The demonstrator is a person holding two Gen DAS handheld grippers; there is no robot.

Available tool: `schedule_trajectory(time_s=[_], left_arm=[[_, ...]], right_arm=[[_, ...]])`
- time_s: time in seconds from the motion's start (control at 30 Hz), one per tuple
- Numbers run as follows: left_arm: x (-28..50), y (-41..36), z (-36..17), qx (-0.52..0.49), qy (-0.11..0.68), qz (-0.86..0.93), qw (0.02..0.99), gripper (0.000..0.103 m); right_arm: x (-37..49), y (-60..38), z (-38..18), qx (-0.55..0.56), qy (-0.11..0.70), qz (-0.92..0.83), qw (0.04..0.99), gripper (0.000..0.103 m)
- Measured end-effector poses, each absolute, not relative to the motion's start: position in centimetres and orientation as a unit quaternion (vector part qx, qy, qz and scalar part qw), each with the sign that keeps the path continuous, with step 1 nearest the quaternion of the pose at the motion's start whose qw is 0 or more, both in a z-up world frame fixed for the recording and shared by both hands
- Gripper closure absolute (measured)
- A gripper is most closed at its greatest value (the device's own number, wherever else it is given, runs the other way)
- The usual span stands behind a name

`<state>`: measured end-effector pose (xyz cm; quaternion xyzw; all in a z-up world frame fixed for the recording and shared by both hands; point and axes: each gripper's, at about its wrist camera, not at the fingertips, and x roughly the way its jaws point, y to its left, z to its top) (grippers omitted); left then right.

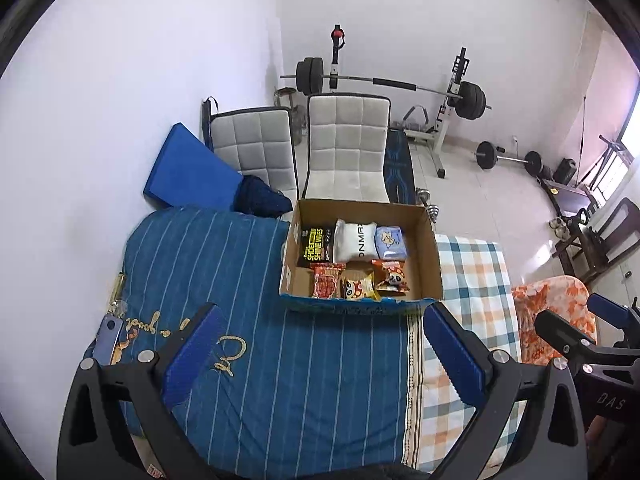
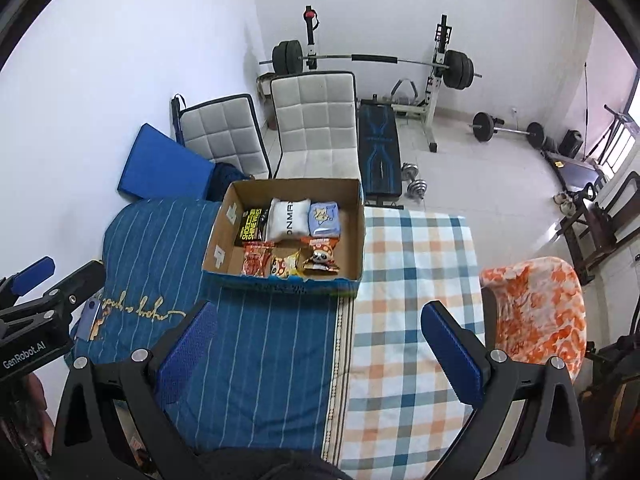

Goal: Organize soft objects

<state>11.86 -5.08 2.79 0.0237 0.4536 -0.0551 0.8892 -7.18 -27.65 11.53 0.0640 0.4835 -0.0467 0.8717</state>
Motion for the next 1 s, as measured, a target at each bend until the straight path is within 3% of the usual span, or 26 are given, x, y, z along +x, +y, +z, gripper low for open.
schedule_trajectory(time_s=[1.0], left_arm=[[11.4,-5.4,3.5,0.029,0.440,-0.057,0.896,0.000]], right_arm=[[-7.6,-27.7,12.8,0.057,0.459,-0.070,0.884,0.000]])
